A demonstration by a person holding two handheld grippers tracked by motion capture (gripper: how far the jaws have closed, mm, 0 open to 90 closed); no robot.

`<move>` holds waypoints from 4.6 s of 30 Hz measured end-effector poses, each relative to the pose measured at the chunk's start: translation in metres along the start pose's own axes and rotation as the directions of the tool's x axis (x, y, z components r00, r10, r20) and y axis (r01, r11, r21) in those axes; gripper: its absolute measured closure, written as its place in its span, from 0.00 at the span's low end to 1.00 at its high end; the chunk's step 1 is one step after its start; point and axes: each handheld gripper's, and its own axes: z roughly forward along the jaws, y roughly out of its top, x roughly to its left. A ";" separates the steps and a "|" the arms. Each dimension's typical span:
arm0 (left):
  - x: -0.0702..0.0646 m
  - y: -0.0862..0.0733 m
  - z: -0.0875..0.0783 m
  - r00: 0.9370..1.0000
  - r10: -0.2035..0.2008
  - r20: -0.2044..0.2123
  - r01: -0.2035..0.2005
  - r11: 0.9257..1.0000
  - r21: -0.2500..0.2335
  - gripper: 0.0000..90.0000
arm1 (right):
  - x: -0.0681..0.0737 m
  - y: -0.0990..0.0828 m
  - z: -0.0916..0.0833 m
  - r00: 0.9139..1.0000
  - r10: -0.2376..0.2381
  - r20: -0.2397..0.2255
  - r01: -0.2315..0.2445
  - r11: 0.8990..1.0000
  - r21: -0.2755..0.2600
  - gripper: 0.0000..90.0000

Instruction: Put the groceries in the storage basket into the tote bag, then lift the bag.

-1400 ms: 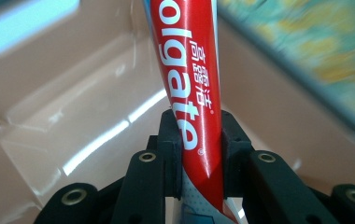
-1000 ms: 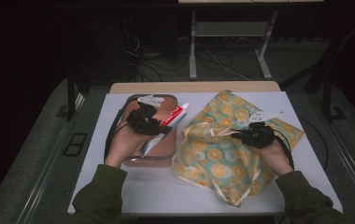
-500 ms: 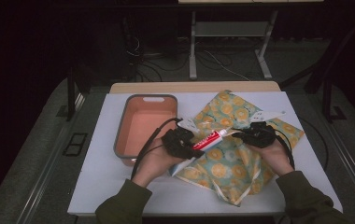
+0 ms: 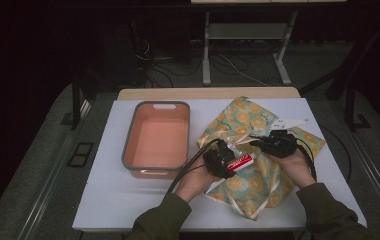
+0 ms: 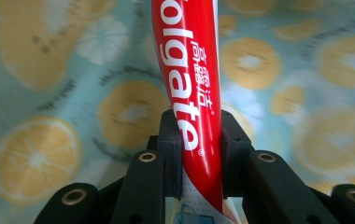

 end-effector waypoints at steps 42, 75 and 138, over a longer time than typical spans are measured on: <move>-0.022 -0.097 -0.047 0.991 -0.077 -0.108 0.062 0.989 -0.136 0.74 | 0.002 -0.002 0.001 1.000 -0.010 -0.004 0.010 1.000 0.014 0.99; -0.003 0.005 0.024 0.992 -0.074 -0.099 0.051 0.975 -0.218 0.99 | 0.002 -0.002 0.000 1.000 -0.009 -0.012 0.009 1.000 0.012 0.99; -0.026 -0.116 -0.063 0.995 -0.094 0.022 0.096 0.953 -0.288 0.41 | 0.102 -0.072 0.006 0.959 -0.156 -0.234 0.221 0.934 0.281 0.50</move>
